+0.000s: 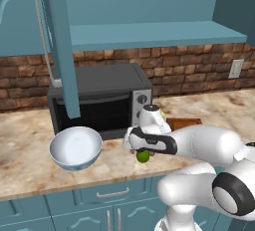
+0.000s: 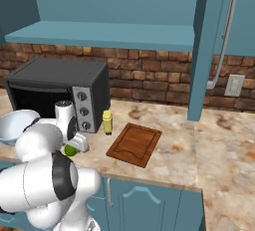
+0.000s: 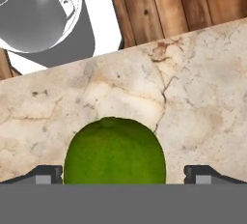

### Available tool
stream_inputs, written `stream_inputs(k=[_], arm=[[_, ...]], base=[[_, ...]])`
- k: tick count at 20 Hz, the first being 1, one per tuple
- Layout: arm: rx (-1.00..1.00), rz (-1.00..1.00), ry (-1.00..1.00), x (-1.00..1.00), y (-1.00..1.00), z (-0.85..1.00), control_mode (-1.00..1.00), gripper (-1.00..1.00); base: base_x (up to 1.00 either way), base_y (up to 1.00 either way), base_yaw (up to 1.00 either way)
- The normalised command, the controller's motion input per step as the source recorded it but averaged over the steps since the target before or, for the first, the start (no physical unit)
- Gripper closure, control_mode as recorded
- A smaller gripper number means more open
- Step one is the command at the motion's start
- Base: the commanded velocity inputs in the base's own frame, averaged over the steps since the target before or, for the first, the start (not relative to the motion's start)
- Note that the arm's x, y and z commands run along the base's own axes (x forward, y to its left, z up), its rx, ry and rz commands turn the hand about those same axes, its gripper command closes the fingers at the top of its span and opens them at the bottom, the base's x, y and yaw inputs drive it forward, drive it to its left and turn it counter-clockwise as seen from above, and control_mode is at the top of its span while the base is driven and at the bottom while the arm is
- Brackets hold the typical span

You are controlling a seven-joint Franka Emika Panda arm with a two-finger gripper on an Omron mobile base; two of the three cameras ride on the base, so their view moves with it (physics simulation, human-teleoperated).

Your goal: Open the cabinet. Place the bowl and condiment on the counter. Then place the lime and garlic on the cutting board.

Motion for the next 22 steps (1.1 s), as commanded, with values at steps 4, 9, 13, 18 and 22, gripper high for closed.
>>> stream_inputs(k=[4, 9, 13, 18, 22], arm=[[0.0, 0.03, 0.0, -0.05, 0.0, -0.17, -1.0, 1.0], [0.0, 0.0, -0.06, -0.07, -0.09, 0.1, -1.0, 1.0], [0.0, 0.07, -0.09, -0.13, -0.42, 0.89, -1.0, 1.0], [-0.01, 0.06, -0.11, -0.17, -0.8, 0.92, -1.0, 1.0], [-0.08, 0.06, -0.09, -0.27, -1.0, 0.5, -1.0, 1.0]], base=[[0.0, 0.0, 0.0], [0.0, 0.0, 0.0], [0.0, 0.0, 0.0], [0.0, 0.0, 0.0], [0.0, 0.0, 0.0]])
